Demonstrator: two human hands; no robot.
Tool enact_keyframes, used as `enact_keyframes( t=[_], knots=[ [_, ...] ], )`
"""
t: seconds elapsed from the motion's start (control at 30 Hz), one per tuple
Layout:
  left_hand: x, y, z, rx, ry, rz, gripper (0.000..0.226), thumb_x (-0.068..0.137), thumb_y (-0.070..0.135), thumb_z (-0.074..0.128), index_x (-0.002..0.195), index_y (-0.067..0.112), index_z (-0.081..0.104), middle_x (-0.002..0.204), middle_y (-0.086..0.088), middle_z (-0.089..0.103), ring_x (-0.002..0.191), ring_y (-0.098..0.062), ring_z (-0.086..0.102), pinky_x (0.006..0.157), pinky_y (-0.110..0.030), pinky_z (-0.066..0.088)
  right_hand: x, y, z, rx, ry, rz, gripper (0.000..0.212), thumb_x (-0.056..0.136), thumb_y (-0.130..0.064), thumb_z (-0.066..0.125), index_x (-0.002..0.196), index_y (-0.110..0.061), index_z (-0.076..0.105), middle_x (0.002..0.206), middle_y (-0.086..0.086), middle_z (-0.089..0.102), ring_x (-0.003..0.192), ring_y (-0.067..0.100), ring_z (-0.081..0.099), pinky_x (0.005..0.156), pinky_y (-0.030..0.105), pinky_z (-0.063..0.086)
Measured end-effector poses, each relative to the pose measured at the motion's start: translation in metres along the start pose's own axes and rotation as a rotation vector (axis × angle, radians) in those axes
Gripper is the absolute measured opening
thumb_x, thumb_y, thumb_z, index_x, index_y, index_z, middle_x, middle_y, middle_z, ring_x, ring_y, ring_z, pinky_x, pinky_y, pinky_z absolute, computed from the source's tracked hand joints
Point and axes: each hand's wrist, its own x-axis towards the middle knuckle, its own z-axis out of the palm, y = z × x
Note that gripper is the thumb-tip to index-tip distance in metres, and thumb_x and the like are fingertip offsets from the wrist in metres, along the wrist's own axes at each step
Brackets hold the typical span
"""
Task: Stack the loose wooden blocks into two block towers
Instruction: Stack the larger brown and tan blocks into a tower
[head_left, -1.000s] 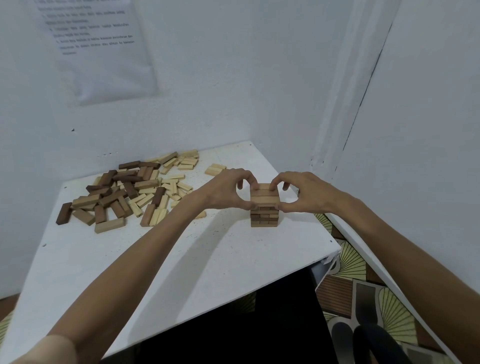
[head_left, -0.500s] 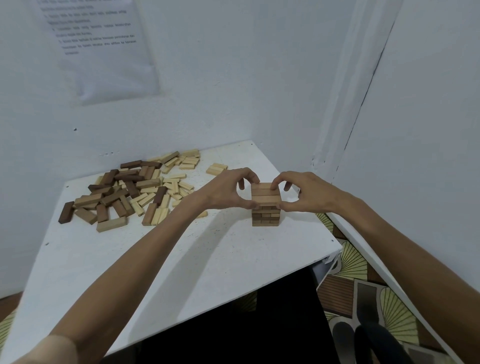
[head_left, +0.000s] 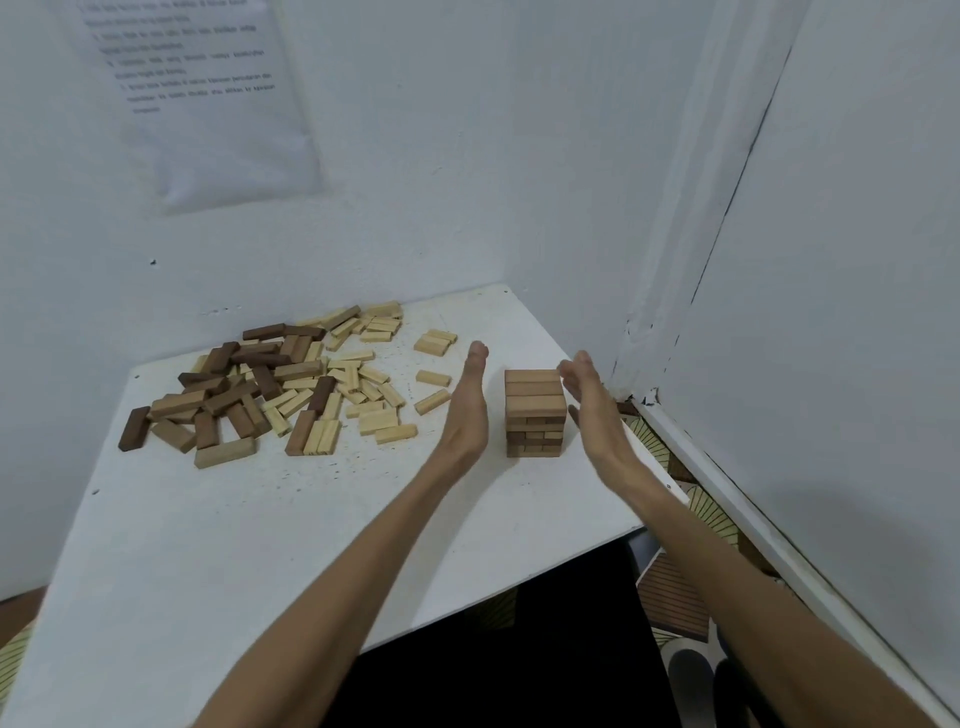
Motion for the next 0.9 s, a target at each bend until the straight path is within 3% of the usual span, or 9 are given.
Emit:
enact_keyframes(
  t=[0.07, 0.13, 0.2, 0.27, 0.4, 0.5, 0.57, 0.7, 0.9],
  knots=[
    [-0.008, -0.004, 0.010, -0.059, 0.036, 0.030, 0.080, 0.100, 0.075, 0.018, 0.161, 0.026, 0.029, 0.166, 0.011, 0.030, 0.150, 0.001, 0.028, 0.126, -0.025, 0.013, -0.008, 0.002, 0.013, 0.087, 0.018, 0.029, 0.106, 0.076, -0.099, 0.028, 0.153, -0.031, 0.048, 0.157, -0.013, 0.048, 0.146, 0.006, 0.040, 0.126, 0.045, 0.026],
    [-0.015, -0.003, 0.020, -0.092, 0.038, 0.059, 0.050, 0.110, 0.054, 0.015, 0.144, 0.031, 0.044, 0.140, 0.021, 0.050, 0.115, 0.026, 0.048, 0.097, 0.005, 0.027, -0.015, -0.001, 0.021, 0.154, 0.034, 0.033, 0.103, 0.076, -0.098, 0.028, 0.155, -0.033, 0.045, 0.158, -0.014, 0.046, 0.147, 0.007, 0.040, 0.127, 0.045, 0.026],
    [-0.029, 0.011, 0.031, -0.142, -0.016, 0.046, 0.031, 0.114, 0.037, 0.012, 0.116, 0.037, 0.043, 0.100, 0.026, 0.050, 0.070, 0.034, 0.052, 0.064, 0.009, 0.034, -0.016, -0.004, 0.024, 0.204, 0.066, 0.046, 0.101, 0.076, -0.095, 0.029, 0.155, -0.034, 0.045, 0.158, -0.014, 0.046, 0.145, 0.008, 0.043, 0.125, 0.045, 0.030],
    [-0.040, 0.025, 0.037, -0.187, -0.038, 0.034, 0.034, 0.114, 0.035, 0.012, 0.100, 0.037, 0.043, 0.089, 0.027, 0.048, 0.060, 0.032, 0.052, 0.056, 0.005, 0.037, -0.016, -0.005, 0.027, 0.239, 0.095, 0.050, 0.096, 0.079, -0.092, 0.030, 0.153, -0.034, 0.047, 0.154, -0.013, 0.050, 0.140, 0.009, 0.048, 0.122, 0.045, 0.035],
    [-0.028, 0.011, 0.038, -0.233, 0.020, -0.023, 0.044, 0.113, 0.041, 0.014, 0.088, 0.039, 0.050, 0.060, 0.036, 0.063, 0.062, 0.025, 0.058, 0.054, 0.000, 0.042, -0.013, 0.002, 0.031, 0.266, 0.092, 0.050, 0.072, 0.099, -0.077, 0.027, 0.152, -0.033, 0.048, 0.146, -0.009, 0.056, 0.130, 0.009, 0.056, 0.111, 0.038, 0.046],
    [-0.024, 0.004, 0.038, -0.232, 0.024, -0.028, 0.043, 0.112, 0.046, 0.017, 0.091, 0.043, 0.054, 0.066, 0.039, 0.065, 0.068, 0.022, 0.062, 0.057, -0.001, 0.044, -0.014, 0.000, 0.031, 0.274, 0.097, 0.055, 0.064, 0.102, -0.070, 0.028, 0.148, -0.033, 0.053, 0.133, -0.006, 0.064, 0.118, 0.010, 0.063, 0.089, 0.029, 0.052],
    [-0.024, 0.005, 0.038, -0.232, 0.029, -0.037, 0.043, 0.112, 0.044, 0.018, 0.092, 0.044, 0.056, 0.069, 0.041, 0.064, 0.071, 0.024, 0.061, 0.061, -0.001, 0.044, -0.013, -0.002, 0.033, 0.289, 0.098, 0.057, 0.060, 0.103, -0.068, 0.029, 0.144, -0.032, 0.056, 0.126, -0.004, 0.067, 0.113, 0.011, 0.065, 0.084, 0.028, 0.053],
    [-0.018, 0.000, 0.038, -0.223, 0.038, -0.045, 0.047, 0.111, 0.049, 0.022, 0.088, 0.049, 0.063, 0.077, 0.034, 0.070, 0.078, 0.016, 0.066, 0.071, -0.010, 0.048, -0.012, -0.002, 0.035, 0.307, 0.103, 0.057, 0.051, 0.105, -0.064, 0.030, 0.136, -0.035, 0.057, 0.120, -0.006, 0.067, 0.109, 0.011, 0.066, 0.085, 0.030, 0.054],
    [-0.013, -0.007, 0.037, -0.255, 0.028, -0.076, 0.054, 0.108, 0.058, 0.025, 0.080, 0.049, 0.070, 0.083, 0.022, 0.075, 0.086, 0.003, 0.070, 0.080, -0.023, 0.051, -0.009, 0.002, 0.035, 0.307, 0.109, 0.067, 0.054, 0.104, -0.066, 0.029, 0.140, -0.037, 0.057, 0.120, -0.009, 0.066, 0.111, 0.011, 0.065, 0.088, 0.032, 0.053]
  ],
)
